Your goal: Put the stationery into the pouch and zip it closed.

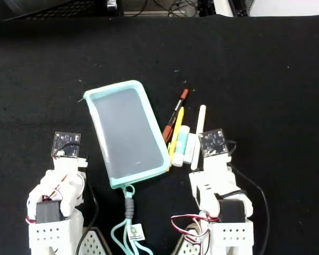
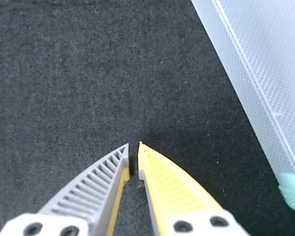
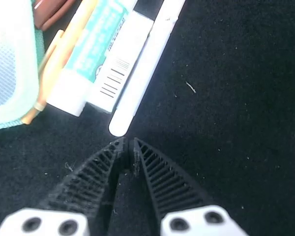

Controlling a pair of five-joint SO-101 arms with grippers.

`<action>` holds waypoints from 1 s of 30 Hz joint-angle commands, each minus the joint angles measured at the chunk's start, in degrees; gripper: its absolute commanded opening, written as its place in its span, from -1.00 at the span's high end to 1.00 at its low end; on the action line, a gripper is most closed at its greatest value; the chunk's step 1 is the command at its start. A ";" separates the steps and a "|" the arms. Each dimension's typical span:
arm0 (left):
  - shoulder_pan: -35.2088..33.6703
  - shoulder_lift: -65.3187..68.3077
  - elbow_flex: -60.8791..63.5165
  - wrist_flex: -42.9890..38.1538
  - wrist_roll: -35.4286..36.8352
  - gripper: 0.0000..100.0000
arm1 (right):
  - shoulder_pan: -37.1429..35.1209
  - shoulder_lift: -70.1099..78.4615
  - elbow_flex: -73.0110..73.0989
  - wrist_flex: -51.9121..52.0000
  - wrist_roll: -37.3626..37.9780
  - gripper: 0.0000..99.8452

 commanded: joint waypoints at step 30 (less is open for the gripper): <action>8.57 -0.35 0.84 -0.18 -0.70 0.89 | -0.79 -3.91 0.13 0.18 -0.62 0.97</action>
